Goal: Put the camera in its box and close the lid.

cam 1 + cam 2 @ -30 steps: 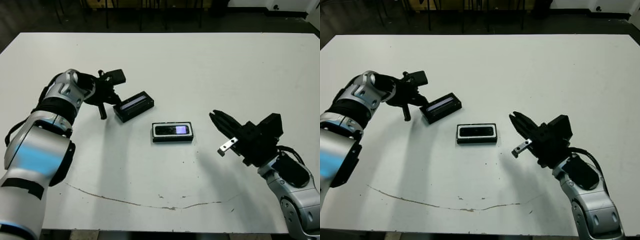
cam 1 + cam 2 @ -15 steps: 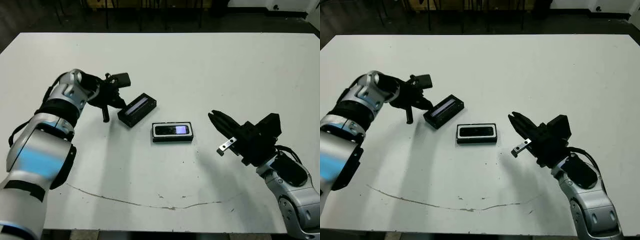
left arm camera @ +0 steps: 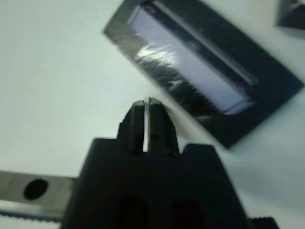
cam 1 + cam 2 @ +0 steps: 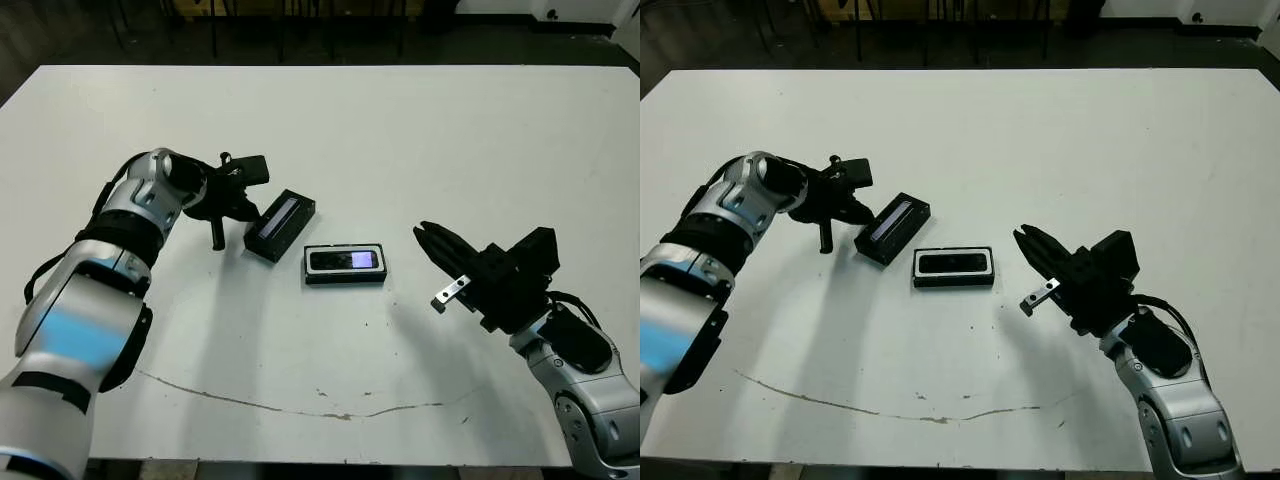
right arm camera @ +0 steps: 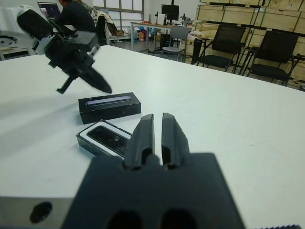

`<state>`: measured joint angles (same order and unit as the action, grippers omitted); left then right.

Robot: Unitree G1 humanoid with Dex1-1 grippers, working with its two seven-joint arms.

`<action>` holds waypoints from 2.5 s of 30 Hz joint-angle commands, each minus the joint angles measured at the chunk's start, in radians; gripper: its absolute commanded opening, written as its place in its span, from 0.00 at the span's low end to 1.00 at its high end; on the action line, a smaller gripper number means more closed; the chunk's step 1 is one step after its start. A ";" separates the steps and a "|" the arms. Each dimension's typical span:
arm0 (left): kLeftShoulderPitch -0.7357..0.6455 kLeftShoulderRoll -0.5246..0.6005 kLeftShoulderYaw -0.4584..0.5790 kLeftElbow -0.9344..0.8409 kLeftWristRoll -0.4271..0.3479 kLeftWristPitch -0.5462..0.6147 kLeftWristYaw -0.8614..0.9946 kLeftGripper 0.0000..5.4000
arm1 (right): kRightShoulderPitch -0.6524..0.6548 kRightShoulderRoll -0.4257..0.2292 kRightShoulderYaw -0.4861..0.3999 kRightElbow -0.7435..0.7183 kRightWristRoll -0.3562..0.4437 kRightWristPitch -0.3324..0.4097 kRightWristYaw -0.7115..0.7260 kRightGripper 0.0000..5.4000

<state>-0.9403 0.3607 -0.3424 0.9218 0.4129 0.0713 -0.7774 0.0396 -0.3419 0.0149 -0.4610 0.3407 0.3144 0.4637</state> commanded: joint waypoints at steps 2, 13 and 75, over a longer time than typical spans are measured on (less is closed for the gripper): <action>0.142 0.022 0.070 -0.201 0.013 0.138 0.232 0.00 | 0.014 0.004 0.000 0.005 0.003 0.007 -0.003 0.00; 0.552 -0.054 0.360 -1.047 -0.254 0.438 0.392 0.00 | 0.030 0.014 0.002 0.010 0.014 -0.012 0.004 0.00; 0.632 -0.126 0.197 -1.011 -0.533 0.675 0.406 1.00 | 0.057 0.018 0.020 0.001 0.010 -0.001 -0.004 0.00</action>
<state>-0.3078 0.2359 -0.1409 -0.1088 -0.1273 0.7409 -0.3796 0.0850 -0.3128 0.0356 -0.4679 0.3510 0.3032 0.4558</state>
